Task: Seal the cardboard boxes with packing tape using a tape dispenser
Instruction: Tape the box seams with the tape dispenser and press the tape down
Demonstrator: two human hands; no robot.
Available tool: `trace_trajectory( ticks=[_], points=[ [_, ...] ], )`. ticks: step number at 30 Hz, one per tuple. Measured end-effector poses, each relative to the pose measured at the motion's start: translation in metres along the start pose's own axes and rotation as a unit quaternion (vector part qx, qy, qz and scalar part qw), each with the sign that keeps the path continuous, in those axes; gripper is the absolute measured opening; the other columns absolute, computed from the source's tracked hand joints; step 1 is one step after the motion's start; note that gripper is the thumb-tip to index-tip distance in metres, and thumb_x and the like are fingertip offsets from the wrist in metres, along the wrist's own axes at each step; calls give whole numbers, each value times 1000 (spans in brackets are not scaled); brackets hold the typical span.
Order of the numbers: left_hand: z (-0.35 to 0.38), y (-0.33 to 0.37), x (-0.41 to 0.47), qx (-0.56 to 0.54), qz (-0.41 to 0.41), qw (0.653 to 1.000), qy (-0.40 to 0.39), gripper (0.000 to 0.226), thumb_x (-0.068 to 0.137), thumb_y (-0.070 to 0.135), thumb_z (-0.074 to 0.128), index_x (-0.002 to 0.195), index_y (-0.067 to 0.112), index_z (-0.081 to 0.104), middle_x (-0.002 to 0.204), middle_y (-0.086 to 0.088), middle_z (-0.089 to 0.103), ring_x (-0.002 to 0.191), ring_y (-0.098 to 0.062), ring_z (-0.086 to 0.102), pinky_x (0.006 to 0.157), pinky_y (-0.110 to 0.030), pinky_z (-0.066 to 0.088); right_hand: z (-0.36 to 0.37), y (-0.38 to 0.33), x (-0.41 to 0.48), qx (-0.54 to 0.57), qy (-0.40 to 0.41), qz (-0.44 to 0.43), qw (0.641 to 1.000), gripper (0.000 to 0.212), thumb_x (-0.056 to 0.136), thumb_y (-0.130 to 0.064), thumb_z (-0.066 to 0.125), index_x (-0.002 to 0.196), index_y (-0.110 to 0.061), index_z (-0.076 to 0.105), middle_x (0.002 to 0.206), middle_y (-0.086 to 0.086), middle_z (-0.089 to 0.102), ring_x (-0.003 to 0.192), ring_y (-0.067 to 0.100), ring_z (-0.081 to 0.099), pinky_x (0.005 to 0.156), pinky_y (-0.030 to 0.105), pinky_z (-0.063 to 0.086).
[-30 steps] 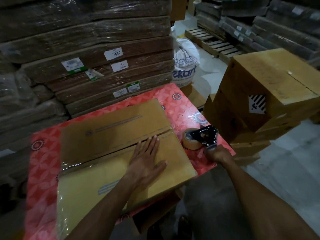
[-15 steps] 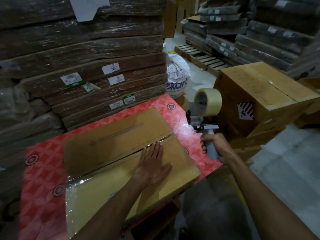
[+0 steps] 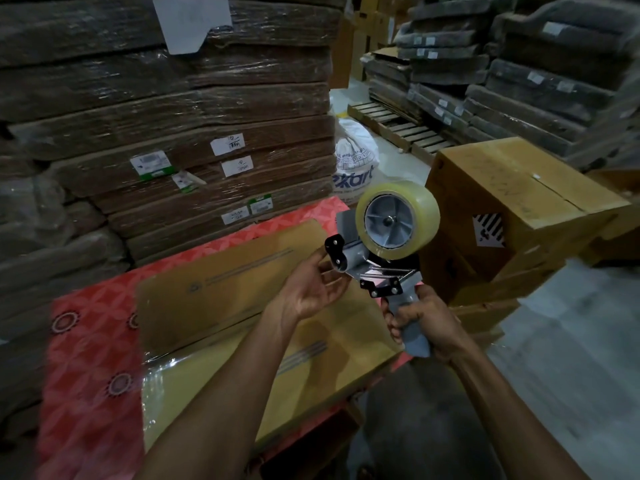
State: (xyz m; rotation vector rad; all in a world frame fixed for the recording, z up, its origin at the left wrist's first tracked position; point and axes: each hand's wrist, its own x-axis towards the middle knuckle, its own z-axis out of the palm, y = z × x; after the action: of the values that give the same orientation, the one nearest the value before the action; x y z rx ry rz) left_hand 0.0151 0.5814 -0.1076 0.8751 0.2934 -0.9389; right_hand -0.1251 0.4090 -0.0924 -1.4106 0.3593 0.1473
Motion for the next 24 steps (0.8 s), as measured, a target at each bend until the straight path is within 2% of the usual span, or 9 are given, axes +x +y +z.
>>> trace_trajectory(
  ticks=[2, 4, 6, 9, 13, 16, 19, 22, 24],
  points=[
    [-3, -2, -1, 0, 11, 1000, 4, 15, 98, 17, 58, 103, 3, 63, 92, -9, 62, 76, -17, 64, 63, -24, 60, 0, 0, -6, -2, 10, 3, 1000, 31, 52, 2, 60, 83, 1, 57, 66, 13, 61, 52, 21, 57, 48, 31, 46],
    [-8, -5, -2, -8, 1, 1000, -7, 12, 99, 8, 55, 99, 0, 64, 88, -11, 61, 68, -16, 67, 61, -22, 60, 1, 1, -11, -3, 15, 2, 1000, 31, 52, 2, 60, 82, -1, 57, 65, 11, 62, 53, 21, 58, 47, 31, 47],
    [-12, -8, -3, -8, -6, 1000, -19, 14, 99, 10, 55, 96, 0, 65, 85, -10, 61, 64, -15, 67, 59, -22, 60, 2, 4, -14, -1, 14, -6, 1000, 30, 52, 3, 59, 82, -1, 57, 68, 12, 62, 56, 22, 57, 48, 32, 47],
    [-12, -13, -4, -1, -19, 999, -33, 19, 100, 21, 57, 96, 5, 66, 83, -8, 65, 71, -14, 67, 60, -24, 60, 5, 11, -14, 0, 16, -3, 1000, 33, 52, 2, 59, 85, 1, 57, 69, 12, 62, 57, 22, 57, 48, 33, 48],
    [-12, -14, -9, -17, -43, 998, -44, 17, 102, 7, 49, 99, 0, 64, 78, -13, 73, 66, -17, 73, 56, -24, 60, 8, 15, -16, -6, 5, 0, 1000, 32, 53, 1, 60, 84, 2, 56, 68, 13, 60, 55, 23, 55, 48, 32, 46],
    [-17, -13, -8, -42, -52, 996, -52, 19, 101, -1, 45, 106, -7, 63, 90, -19, 74, 75, -23, 76, 62, -28, 62, 11, 13, -18, -14, 1, -8, 1000, 28, 53, 1, 59, 81, 0, 56, 65, 10, 60, 55, 22, 55, 47, 32, 47],
    [-23, -11, -4, -7, -64, 996, -56, 21, 97, 0, 48, 113, -6, 61, 102, -20, 70, 82, -24, 75, 65, -29, 62, 13, 10, -18, -16, 11, -12, 1000, 25, 53, 1, 58, 77, -1, 55, 61, 8, 60, 52, 21, 54, 44, 30, 47],
    [-24, -2, -5, 8, -89, 992, -86, 19, 86, 8, 52, 95, -3, 65, 82, -17, 67, 68, -23, 71, 60, -29, 61, 12, 12, -16, -22, 14, -15, 1000, 26, 55, 2, 60, 81, 1, 57, 65, 11, 60, 55, 24, 55, 47, 31, 47],
    [-23, 3, -4, -3, -103, 989, -108, 31, 89, 21, 48, 79, 0, 69, 70, -13, 66, 63, -24, 69, 59, -31, 62, 11, 14, -15, -18, 26, -11, 999, 23, 63, 10, 60, 84, 0, 55, 67, 13, 60, 58, 26, 55, 48, 33, 47]
  ],
)
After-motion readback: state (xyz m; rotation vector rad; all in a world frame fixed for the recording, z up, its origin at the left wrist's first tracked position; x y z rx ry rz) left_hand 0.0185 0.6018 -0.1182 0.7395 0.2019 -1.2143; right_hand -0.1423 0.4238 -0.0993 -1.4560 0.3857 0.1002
